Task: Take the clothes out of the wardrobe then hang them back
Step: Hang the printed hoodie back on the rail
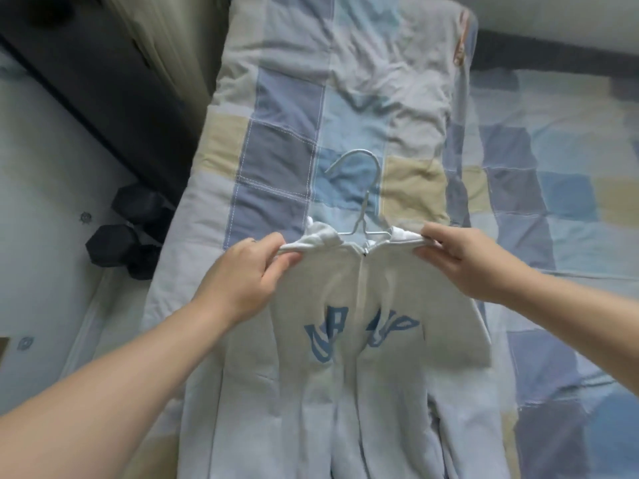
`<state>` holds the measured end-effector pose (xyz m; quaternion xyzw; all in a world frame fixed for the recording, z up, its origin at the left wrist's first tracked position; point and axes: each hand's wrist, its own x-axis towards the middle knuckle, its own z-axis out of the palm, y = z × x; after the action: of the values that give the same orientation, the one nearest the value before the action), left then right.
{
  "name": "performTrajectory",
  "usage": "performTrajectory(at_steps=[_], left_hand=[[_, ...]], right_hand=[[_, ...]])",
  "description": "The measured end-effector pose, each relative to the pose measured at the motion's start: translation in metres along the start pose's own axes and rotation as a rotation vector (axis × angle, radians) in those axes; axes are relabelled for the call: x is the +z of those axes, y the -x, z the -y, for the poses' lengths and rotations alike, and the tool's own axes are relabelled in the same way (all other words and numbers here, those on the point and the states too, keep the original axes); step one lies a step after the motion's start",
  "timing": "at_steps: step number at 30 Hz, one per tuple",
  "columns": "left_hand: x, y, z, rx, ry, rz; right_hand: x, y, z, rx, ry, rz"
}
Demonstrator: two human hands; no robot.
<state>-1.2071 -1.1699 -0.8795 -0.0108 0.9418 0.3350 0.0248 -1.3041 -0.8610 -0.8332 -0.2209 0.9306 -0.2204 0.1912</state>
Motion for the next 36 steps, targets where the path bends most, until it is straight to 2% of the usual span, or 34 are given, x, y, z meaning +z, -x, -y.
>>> performTrajectory(at_steps=[4,8,13,19,27,36], left_hand=[[-0.053,0.033,-0.047,0.023,0.026,-0.010],[-0.104,0.069,-0.107,0.067,0.057,-0.049],[-0.151,0.111,-0.179,0.167,0.130,0.100],[-0.189,0.143,-0.272,0.322,0.185,0.189],[-0.156,0.182,-0.417,0.563,0.202,0.219],[-0.073,0.281,-0.628,0.880,0.238,0.297]], right_hand=[[-0.055,0.066,0.050,0.010,-0.053,-0.025],[-0.102,0.143,0.109,0.065,-0.140,-0.208],[-0.142,0.251,0.152,0.219,-0.228,-0.260],[-0.188,0.370,0.187,0.330,-0.307,-0.463],[-0.221,0.539,0.173,0.475,-0.344,-0.721],[-0.233,0.770,0.138,0.608,-0.319,-1.056]])
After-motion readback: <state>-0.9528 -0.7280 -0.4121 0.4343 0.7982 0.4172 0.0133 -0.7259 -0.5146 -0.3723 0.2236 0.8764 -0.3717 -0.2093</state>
